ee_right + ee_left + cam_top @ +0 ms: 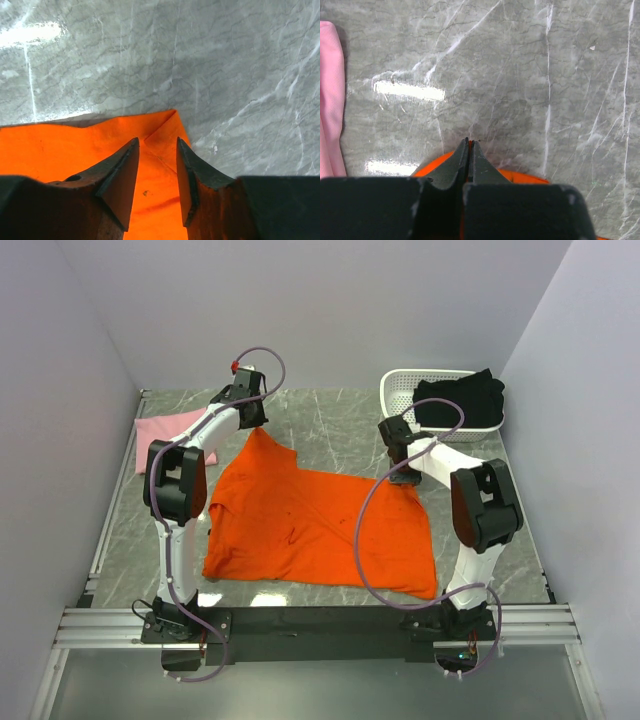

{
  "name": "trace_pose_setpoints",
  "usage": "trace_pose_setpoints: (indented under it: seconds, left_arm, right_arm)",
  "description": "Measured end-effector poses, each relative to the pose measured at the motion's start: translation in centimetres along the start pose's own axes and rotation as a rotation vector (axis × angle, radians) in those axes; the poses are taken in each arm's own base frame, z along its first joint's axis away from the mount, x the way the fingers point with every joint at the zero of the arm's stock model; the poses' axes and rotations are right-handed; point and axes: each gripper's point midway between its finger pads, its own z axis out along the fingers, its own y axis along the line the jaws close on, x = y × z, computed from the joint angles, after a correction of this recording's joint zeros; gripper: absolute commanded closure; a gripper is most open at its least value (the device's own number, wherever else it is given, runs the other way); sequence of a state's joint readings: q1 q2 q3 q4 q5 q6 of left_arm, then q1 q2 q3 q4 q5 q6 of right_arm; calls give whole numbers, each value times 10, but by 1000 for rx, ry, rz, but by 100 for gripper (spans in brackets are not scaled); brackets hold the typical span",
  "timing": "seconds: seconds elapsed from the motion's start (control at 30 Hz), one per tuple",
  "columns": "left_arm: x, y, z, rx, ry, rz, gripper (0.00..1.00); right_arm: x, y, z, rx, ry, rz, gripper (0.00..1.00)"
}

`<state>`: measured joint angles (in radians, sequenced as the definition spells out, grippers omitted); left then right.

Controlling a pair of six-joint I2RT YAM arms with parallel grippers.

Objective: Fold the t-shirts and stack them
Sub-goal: Fold the tshirt

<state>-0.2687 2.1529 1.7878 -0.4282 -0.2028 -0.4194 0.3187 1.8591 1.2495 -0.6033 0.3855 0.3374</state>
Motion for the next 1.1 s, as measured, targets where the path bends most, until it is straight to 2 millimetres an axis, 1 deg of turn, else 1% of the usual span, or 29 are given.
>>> trace_pose_setpoints:
  seconds: [0.2,0.27,0.6,0.87,0.97,1.0,1.07,1.1]
  left_arm:
    - [1,0,0,-1,2,5,99]
    - [1,1,0,-1,3,8,99]
    - [1,1,0,-1,3,8,99]
    - [1,1,0,-1,3,11,99]
    - [1,1,0,-1,3,12,99]
    - [1,1,0,-1,3,12,99]
    - [1,1,0,-1,3,12,100]
    - [1,1,0,-1,3,12,99]
  right_arm:
    - [1,2,4,4,11,-10,65]
    - [5,2,7,8,22,-16,66]
    - [12,1,12,27,49,-32,66]
    - [10,0,13,38,50,-35,67]
    - [10,1,14,39,51,-36,75]
    - [10,1,14,39,52,-37,85]
    - [10,0,14,42,52,-39,96]
    - [10,0,14,45,51,-38,100]
